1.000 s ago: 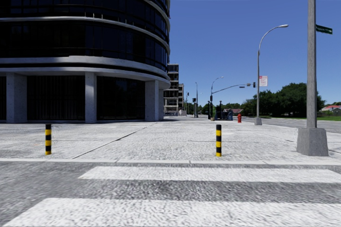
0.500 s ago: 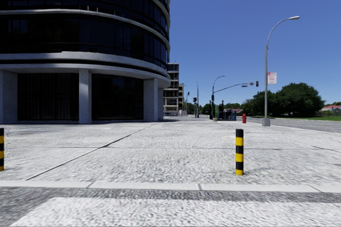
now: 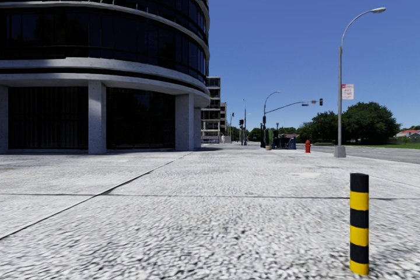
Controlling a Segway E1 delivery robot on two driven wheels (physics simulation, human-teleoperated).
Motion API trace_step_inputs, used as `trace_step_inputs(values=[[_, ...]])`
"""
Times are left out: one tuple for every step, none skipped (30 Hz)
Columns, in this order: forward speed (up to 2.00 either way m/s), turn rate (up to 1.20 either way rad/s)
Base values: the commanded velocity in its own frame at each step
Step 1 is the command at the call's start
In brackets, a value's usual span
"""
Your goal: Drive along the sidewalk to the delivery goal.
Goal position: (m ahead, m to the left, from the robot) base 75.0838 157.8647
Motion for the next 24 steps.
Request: trace_step_inputs(values=[[2.0, 0.05], [2.0, 0.05], [2.0, 0.05], [2.0, 0.05], [2.0, 0.05], [2.0, 0.05], [2.0, 0.03], [2.0, 0.03], [2.0, 0.0], [2.0, 0.0], [2.0, 0.0], [2.0, 0.0], [2.0, 0.0], [2.0, 0.0], [2.0, 0.0], [2.0, 0.0], [2.0, 0.0], [2.0, 0.0], [2.0, 0.0], [2.0, 0.0], [2.0, 0.0], [2.0, 0.0], [2.0, 0.0], [2.0, 0.0]])
